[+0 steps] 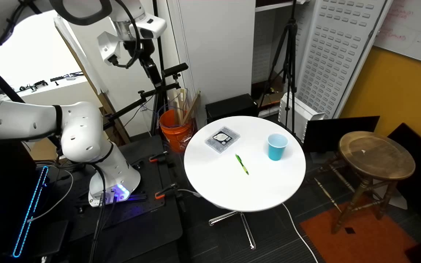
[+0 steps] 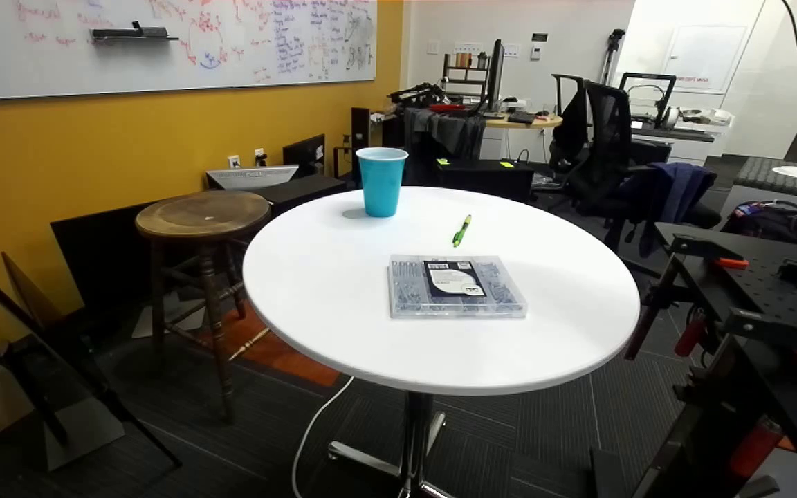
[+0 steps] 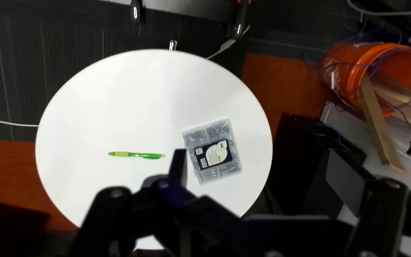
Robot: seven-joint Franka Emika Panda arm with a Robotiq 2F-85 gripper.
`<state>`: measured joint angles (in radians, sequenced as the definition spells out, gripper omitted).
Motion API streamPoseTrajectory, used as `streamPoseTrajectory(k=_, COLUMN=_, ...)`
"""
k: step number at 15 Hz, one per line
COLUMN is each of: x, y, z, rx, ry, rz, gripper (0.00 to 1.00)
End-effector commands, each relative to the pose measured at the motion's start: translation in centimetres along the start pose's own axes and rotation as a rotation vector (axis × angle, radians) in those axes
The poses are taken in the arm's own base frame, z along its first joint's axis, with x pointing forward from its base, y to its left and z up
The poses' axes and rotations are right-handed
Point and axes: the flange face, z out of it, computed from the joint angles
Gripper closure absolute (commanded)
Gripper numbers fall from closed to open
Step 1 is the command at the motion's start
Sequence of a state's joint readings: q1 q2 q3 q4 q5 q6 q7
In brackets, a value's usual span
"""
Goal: Put the pen in the cup
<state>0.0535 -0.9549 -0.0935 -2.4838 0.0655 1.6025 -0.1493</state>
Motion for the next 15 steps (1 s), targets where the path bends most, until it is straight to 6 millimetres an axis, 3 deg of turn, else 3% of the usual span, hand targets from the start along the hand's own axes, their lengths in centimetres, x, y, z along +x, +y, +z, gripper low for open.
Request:
streamPoseTrajectory(k=1, x=2.7, y=1.0, z=-1.0, rx=0.002, ry=0.119, rz=0.12, gripper=0.0)
streamPoseTrajectory(k=8, x=8.6, y=4.1, z=-0.8, rx=-0.043, ry=0.349, rz=0.445, gripper=0.0)
streamPoseTrajectory(k=15, x=13.6, y=8.7, z=4.1, rx=-0.063, ry=0.426, rz=0.811, gripper=0.0)
